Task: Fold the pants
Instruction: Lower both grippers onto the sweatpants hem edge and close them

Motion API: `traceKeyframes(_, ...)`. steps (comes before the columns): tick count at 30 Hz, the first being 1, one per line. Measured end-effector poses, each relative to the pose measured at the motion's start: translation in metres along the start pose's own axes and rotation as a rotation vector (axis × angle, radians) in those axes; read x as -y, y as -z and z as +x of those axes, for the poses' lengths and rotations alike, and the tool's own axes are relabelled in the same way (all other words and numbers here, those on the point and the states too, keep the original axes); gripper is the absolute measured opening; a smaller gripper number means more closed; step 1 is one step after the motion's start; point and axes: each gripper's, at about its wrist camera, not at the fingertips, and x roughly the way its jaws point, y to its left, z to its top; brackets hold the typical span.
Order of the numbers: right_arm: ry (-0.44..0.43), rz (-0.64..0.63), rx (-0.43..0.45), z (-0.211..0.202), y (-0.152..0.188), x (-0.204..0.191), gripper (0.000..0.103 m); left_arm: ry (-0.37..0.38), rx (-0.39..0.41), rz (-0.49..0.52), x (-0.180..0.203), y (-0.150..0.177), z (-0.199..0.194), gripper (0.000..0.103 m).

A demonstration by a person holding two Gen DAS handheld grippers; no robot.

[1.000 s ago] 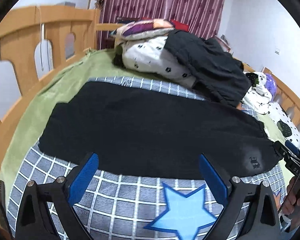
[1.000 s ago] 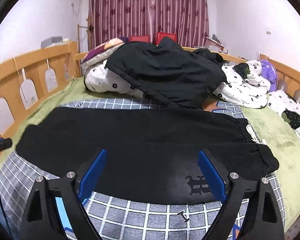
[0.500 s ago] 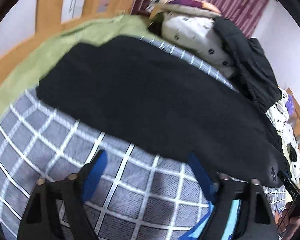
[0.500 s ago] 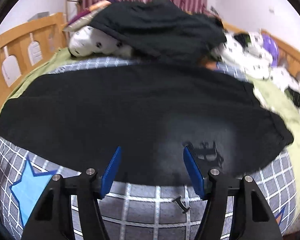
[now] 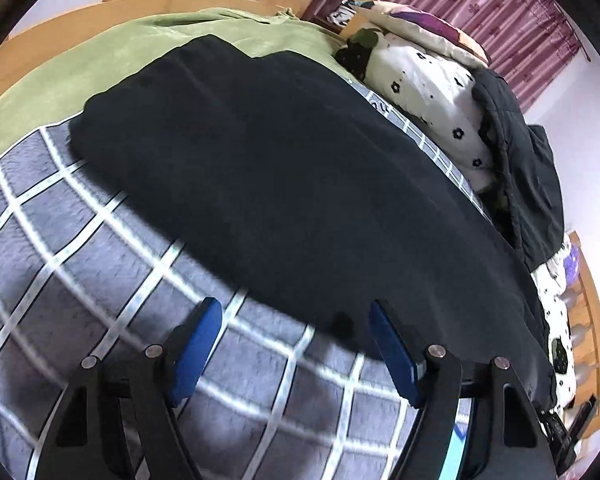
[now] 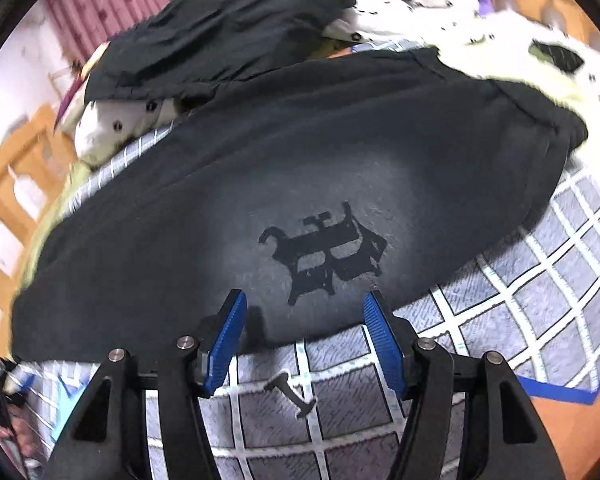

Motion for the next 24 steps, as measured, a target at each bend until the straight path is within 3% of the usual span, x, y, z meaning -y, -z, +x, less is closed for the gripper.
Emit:
traceKeyframes(6,-0.014,0.045,-0.028,0.021,-0.011,0.007,0.059,-0.025,0.046,-0.081,-0.003,-0.017,0.009,0.052)
traceKeyframes(12,0.024,0.076,-0.054,-0.002,0.008,0.024,0.058,-0.029,0.028,-0.053,0.0,-0.013,0.008,0.05)
traceKeyframes(16,-0.04,0.178,-0.017,0.008,-0.001,0.044,0.057,-0.045,0.039,-0.054,0.002,-0.009,0.007,0.05)
traceKeyframes(17,-0.049,0.203,-0.009,0.013,-0.006,0.047,0.052,-0.042,0.04,-0.069,0.001,-0.011,0.008,0.05)
traceKeyframes(18,-0.049,0.216,-0.006,0.015,-0.009,0.049,0.032,-0.033,0.043,-0.09,-0.001,-0.016,0.009,0.05)
traceKeyframes(19,-0.031,0.228,-0.007,0.02,-0.013,0.051,0.012,-0.028,0.043,-0.101,-0.003,-0.019,0.009,0.033)
traceKeyframes(20,-0.03,0.234,-0.01,0.023,-0.016,0.052,0.011,-0.038,0.031,-0.113,-0.005,-0.026,0.012,0.01)
traceKeyframes(22,-0.074,0.265,0.0,0.019,-0.024,0.055,0.008,-0.014,0.007,-0.123,-0.006,-0.037,0.012,0.01)
traceKeyframes(24,-0.101,0.238,0.057,0.004,-0.033,0.046,0.008,0.018,0.045,-0.112,0.004,-0.049,-0.002,0.009)
